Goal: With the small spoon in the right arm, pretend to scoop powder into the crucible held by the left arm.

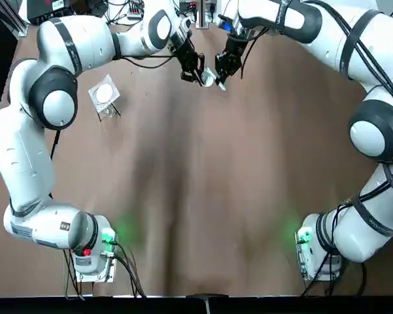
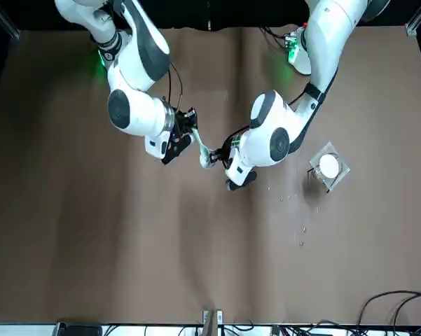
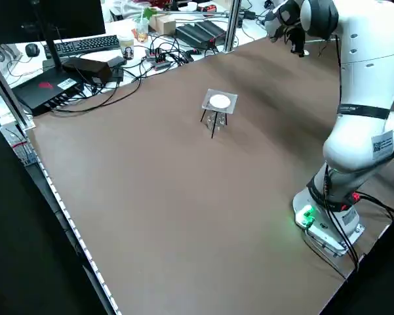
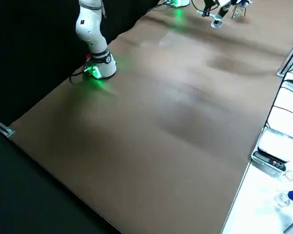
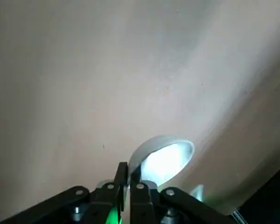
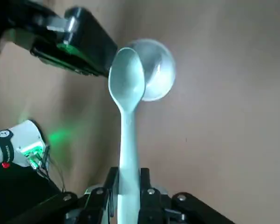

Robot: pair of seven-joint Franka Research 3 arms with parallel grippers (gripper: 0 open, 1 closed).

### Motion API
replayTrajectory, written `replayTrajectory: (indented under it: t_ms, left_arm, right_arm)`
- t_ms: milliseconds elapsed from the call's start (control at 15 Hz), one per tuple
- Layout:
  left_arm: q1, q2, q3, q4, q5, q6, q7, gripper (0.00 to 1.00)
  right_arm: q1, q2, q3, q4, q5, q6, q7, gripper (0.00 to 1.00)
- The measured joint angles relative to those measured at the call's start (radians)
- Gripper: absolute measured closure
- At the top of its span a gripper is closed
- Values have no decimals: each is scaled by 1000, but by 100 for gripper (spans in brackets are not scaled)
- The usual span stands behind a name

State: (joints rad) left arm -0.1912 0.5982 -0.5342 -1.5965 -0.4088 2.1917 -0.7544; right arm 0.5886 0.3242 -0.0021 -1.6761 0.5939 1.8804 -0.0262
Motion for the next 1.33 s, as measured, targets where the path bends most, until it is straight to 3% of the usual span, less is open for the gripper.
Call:
replayTrajectory:
  t_ms: [267,667,1067,1333]
  left_arm:
    - [-3,0,0,2,0,0,-3,94]
    - [-3,2,4,4,0,0,-3,94]
    - [-4,2,3,5,0,0,-3,94]
    - [-4,2,3,5,0,0,-3,94]
  right_arm:
    - [-7,4,-9,-6,75,-99,16,78]
    - [-9,76,-11,-11,235,-106,96,78]
    - [-60,80,-15,-1,250,-130,100,78]
    - [-132,78,-18,64,251,-288,99,78]
